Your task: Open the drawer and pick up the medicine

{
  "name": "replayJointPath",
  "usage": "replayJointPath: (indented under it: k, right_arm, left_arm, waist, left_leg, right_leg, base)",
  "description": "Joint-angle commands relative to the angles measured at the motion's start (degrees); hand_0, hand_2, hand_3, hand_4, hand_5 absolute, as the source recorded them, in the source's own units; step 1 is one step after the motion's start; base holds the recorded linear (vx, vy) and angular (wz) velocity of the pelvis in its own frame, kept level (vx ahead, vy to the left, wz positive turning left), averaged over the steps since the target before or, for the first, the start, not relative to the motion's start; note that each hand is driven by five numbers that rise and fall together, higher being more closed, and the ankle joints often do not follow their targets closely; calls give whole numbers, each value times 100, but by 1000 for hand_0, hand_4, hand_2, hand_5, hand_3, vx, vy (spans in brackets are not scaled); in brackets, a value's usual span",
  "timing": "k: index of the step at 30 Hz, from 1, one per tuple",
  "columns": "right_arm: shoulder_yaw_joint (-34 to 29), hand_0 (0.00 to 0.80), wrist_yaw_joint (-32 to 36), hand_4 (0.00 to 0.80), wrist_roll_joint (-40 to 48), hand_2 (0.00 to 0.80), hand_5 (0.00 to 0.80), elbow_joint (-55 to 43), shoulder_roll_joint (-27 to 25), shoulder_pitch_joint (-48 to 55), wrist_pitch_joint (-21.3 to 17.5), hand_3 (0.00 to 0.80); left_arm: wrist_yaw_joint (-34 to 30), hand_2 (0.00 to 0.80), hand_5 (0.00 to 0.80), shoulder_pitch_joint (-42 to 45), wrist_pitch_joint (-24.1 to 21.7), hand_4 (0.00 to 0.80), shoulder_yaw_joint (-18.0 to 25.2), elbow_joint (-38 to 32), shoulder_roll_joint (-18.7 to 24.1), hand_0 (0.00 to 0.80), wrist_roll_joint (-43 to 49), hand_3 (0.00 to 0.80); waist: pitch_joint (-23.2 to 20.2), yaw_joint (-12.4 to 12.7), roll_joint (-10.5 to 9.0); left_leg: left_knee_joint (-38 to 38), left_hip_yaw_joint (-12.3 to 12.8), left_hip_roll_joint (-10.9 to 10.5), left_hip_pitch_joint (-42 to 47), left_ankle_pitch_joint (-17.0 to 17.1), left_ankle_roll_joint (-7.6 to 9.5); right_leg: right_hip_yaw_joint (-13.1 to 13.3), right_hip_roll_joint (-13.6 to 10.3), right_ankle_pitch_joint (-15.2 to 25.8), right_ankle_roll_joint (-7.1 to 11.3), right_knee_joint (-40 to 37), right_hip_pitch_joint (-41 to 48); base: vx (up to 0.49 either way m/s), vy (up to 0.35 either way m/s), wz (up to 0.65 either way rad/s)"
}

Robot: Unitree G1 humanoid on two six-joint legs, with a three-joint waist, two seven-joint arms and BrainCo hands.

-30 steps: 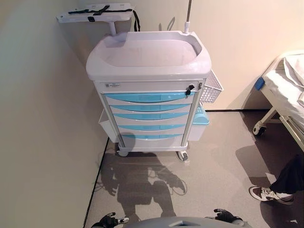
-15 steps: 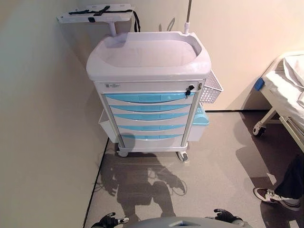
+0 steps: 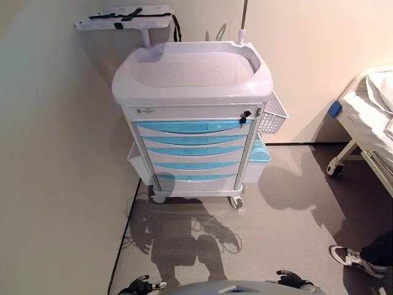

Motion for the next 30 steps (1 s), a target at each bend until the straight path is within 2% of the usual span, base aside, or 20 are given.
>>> replayJointPath:
  k: [1, 13, 18, 20, 21, 30]
  right_arm:
    - [207, 0, -27, 0, -72, 0, 0, 143, 44, -240, -7, 0]
    - [99, 0, -100, 0, 86, 0, 0, 85, -64, -351, -5, 0]
    - [114, 0, -189, 0, 209, 0, 0, -22, -169, -530, -52, 0]
    - [126, 0, -203, 0, 224, 0, 0, -50, -174, -568, -55, 0]
    - [148, 0, -246, 0, 258, 0, 0, -108, -221, -663, -71, 0]
    - [195, 0, -363, 0, 501, 0, 0, -364, -386, -1009, -106, 0]
  left_arm:
    - [31, 0, 0, -344, -21, 0, 152, 283, -19, 0, 24, 0]
    - [161, 0, 0, -558, -132, 0, 266, -213, 88, 0, -512, 0]
    - [343, 0, 0, -798, -346, 0, 368, -1116, 219, 0, -1237, 0]
    - [358, 0, 0, -839, -377, 0, 398, -1246, 238, 0, -1365, 0]
    - [431, 0, 0, -957, -488, 0, 442, -1728, 317, 0, -1728, 0]
    - [658, 0, 0, -1546, -768, 0, 353, -3084, 489, 0, -2704, 0]
  waist:
    - [79, 18, -272]
    - [294, -14, -252]
    - [607, -27, -200]
    - [659, -35, -197]
    - [809, -45, -198]
    - [1219, -161, -184]
  left_leg:
    - [-9, 47, -549, -213, -32, 262]
    - [-9, -12, -557, -350, 24, 309]
    - [89, -26, -562, -737, 133, 350]
    - [151, -21, -564, -833, 134, 355]
    - [345, -3, -581, -1117, 132, 365]
    - [956, 29, -697, -2100, 121, 404]
  right_leg:
    - [-200, 0, -218, 363, 57, 129]
    - [-196, -17, -185, 314, 66, -12]
    - [-189, -62, -296, 236, 536, -570]
    - [-190, -70, -305, 231, 617, -677]
    - [-196, -72, -348, 213, 856, -983]
    - [-114, -164, -533, 172, 1706, -2057]
  base:
    - [0, 0, 0]
    - [-3, 1, 0]
    - [-78, 12, 0]
    - [-86, 5, -1]
    - [-133, 5, 0]
    - [-78, 15, -4]
